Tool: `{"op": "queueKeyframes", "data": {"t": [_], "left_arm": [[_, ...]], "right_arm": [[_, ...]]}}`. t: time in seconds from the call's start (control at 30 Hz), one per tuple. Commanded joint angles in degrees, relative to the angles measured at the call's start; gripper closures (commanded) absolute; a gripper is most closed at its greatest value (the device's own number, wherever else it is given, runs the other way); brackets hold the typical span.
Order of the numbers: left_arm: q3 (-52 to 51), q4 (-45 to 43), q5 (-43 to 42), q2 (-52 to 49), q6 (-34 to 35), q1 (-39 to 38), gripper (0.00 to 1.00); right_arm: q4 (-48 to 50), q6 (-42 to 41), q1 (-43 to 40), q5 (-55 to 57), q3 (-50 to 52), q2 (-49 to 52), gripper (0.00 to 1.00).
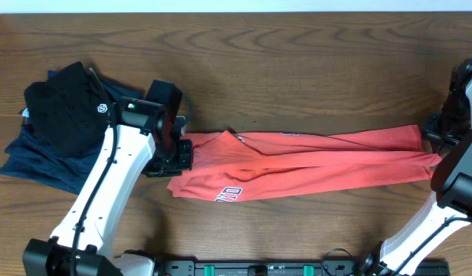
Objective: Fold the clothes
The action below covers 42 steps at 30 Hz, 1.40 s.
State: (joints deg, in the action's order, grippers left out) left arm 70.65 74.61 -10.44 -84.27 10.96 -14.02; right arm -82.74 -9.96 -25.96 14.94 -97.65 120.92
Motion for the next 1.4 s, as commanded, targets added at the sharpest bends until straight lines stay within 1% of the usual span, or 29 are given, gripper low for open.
{"op": "queueKeyframes", "data": {"t": [0.0,0.03,0.17,0.3,0.5,0.73,0.87,0.97,1.03,1.13,1.27,1.37], "left_arm": [[-0.04,0.96,3.91,0.70,-2.10,0.24,0.94],[-0.04,1.05,5.55,0.70,-1.55,0.24,0.94],[-0.04,1.29,13.00,0.70,4.61,0.24,0.94],[-0.04,1.68,14.08,0.70,6.32,0.24,0.94],[-1.18,2.75,13.66,0.70,6.29,0.24,0.94],[-2.69,0.02,11.85,0.68,6.27,0.20,0.94],[-2.69,-0.96,7.82,0.68,6.27,0.17,0.94],[-2.69,-1.36,7.87,0.68,6.27,0.17,0.93],[-2.69,-2.43,7.80,0.68,6.29,0.17,0.93],[-2.69,-4.76,6.43,0.68,6.21,0.17,0.93],[-2.69,-9.66,2.93,0.68,5.60,0.04,0.93],[-2.69,-13.55,1.99,0.55,5.40,-0.74,0.92]], "right_arm": [[1.55,-0.96,-0.33,1.14,0.28,0.28,0.99],[2.27,-0.98,-0.28,1.11,0.28,0.28,0.99],[4.24,-0.94,-0.17,1.14,0.28,0.28,0.99],[5.42,-1.36,-0.09,1.11,0.28,0.28,0.99],[5.81,-1.40,0.11,0.55,0.28,0.28,0.99],[10.40,-1.33,0.15,-4.83,0.28,0.28,0.98],[11.61,-1.31,0.15,-7.06,0.28,0.28,0.96],[11.69,-1.31,0.15,-7.30,0.28,0.28,0.93],[11.85,-1.29,0.15,-7.30,0.28,0.28,0.89],[12.09,-1.29,0.15,-7.50,0.28,0.28,0.89],[12.33,-1.29,0.15,-7.52,0.28,0.28,0.88],[12.39,-1.29,0.15,-7.52,0.28,0.28,0.86]]}}
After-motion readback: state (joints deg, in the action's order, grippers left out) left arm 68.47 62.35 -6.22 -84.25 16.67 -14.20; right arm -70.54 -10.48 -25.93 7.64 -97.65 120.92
